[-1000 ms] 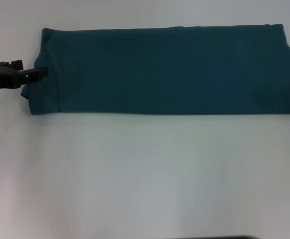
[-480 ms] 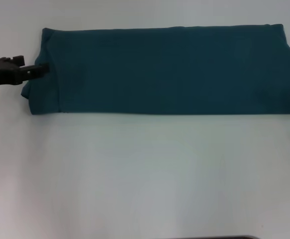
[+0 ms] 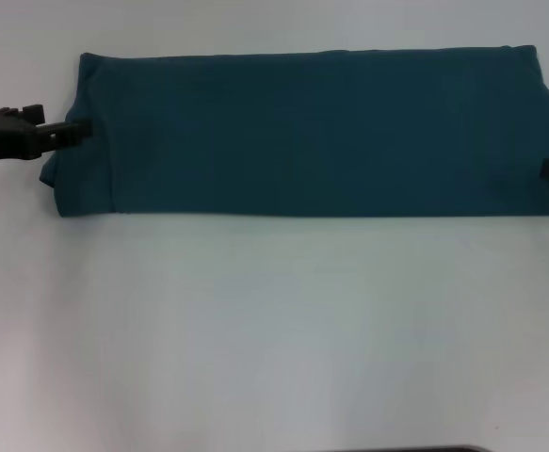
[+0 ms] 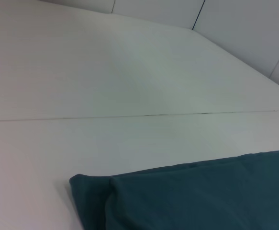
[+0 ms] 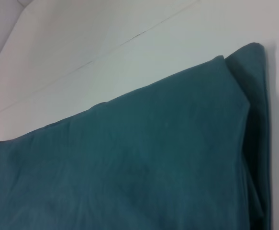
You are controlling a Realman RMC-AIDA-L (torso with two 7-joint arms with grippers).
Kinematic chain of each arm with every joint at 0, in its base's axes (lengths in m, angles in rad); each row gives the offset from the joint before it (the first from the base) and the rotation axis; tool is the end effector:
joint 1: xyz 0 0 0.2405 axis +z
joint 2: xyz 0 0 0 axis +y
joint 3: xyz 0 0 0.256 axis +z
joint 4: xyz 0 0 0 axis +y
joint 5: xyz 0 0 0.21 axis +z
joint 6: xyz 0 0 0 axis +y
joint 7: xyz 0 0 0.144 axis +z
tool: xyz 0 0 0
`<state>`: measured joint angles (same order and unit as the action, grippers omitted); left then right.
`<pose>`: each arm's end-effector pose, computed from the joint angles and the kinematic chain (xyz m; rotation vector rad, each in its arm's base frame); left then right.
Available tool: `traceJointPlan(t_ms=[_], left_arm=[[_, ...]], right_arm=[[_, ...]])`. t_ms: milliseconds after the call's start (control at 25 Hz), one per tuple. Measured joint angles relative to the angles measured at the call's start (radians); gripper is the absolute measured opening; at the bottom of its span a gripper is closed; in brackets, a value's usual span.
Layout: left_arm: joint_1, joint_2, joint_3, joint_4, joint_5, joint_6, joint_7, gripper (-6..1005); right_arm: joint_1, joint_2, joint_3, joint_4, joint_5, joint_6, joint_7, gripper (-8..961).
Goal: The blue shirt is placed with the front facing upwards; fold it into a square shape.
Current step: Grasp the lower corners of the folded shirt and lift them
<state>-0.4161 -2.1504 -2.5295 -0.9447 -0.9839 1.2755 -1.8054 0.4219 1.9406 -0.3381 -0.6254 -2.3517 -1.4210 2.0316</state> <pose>-0.3136 0.3414 0.0396 -2.2436 -1.0900 -0.4588 0.3867 0.2979 0.0754 -2.0177 1.6845 0.4972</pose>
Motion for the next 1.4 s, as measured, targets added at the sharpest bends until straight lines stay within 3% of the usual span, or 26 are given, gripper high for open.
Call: traceJointPlan(t_ms=[240, 680, 1000, 1240, 1400], left_arm=[[0.000, 0.000, 0.000, 0.001, 0.001, -0.004, 0.000, 860], [0.009, 0.000, 0.000, -0.005, 0.001, -0.002, -0.002, 859], [0.023, 0.000, 0.000, -0.006, 0.002, 0.005, -0.010, 860], [0.042, 0.014, 0.000, -0.007, 0.004, 0.043, -0.032, 860], [0.058, 0.048, 0.000, -0.003, 0.005, 0.124, -0.064, 859]], right_arm=[[0.013, 0.000, -0.028, 0.016, 0.000, 0.008, 0.003, 626], [0.004, 0.000, -0.072, 0.016, 0.000, 0.020, 0.012, 373], [0.000, -0.007, -0.068, 0.013, 0.001, 0.017, 0.013, 11], [0.000, -0.011, -0.067, 0.008, 0.004, 0.017, 0.012, 11], [0.002, -0.011, -0.067, 0.007, 0.006, 0.015, 0.013, 11]])
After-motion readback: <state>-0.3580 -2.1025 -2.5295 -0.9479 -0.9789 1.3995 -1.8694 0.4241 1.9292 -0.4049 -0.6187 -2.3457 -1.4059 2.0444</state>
